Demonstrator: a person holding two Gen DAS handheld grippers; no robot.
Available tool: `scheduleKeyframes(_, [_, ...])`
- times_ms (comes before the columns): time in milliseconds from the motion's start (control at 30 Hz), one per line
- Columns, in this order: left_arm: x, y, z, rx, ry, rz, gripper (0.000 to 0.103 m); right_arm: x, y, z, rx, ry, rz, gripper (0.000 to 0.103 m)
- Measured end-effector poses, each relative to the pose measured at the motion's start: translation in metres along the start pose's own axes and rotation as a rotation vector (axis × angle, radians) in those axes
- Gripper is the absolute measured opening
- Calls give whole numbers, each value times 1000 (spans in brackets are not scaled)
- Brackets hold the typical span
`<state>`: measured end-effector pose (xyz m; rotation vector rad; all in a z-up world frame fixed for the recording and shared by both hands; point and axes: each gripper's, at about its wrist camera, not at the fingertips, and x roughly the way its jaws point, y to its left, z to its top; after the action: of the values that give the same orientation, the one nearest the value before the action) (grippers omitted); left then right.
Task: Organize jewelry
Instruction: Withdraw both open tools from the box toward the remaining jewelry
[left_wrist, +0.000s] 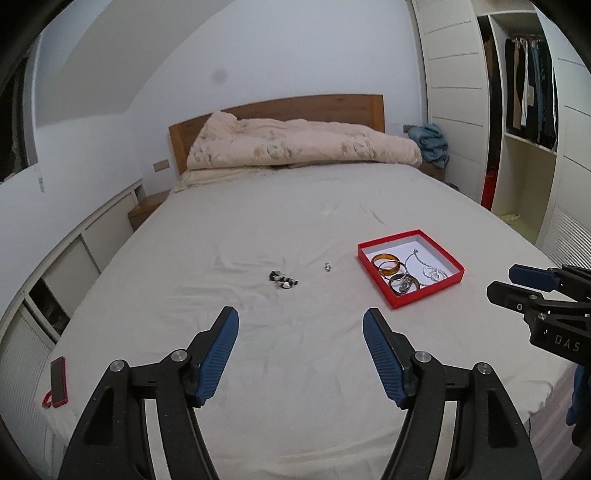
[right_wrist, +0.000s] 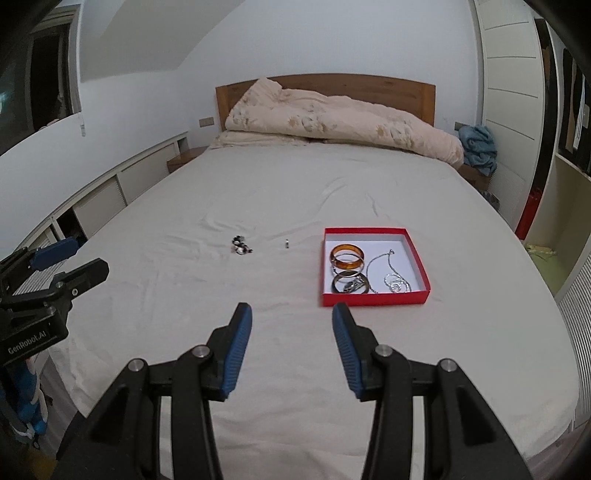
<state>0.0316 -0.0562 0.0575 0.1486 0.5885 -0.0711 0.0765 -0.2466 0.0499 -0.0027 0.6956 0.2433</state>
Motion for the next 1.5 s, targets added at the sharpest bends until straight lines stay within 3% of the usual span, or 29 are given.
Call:
scheduleKeyframes(100, [-17,6,-8,-4,-25,17,73,-10,13,-4,-8,-9,9,45])
scheduleKeyframes(200, [-29,12,-14,-22,-42,28,74,-21,28,-10,-25,-19,19,54])
scheduleKeyframes(500, [-58,31,-24,-69,-88,79,79,-39,62,-18,-51,-48,55,62])
scheduleKeyframes(733, [-51,46,-26,-92,-53,118,81,-42,80,-9,-70,-94,99,63])
scheduleKeyframes(933, [-27,68,-30,-137,-24,148,87,-28,82,-2,-71,-107,119,63])
scheduleKeyframes(1033, [-9,80,-33,-153,9,157,87,-12,79,0,-49,-86,130,68])
scheduleKeyframes(1500, [119,100,-31,-170,201,169,87,110,43,13,26,85,126,70])
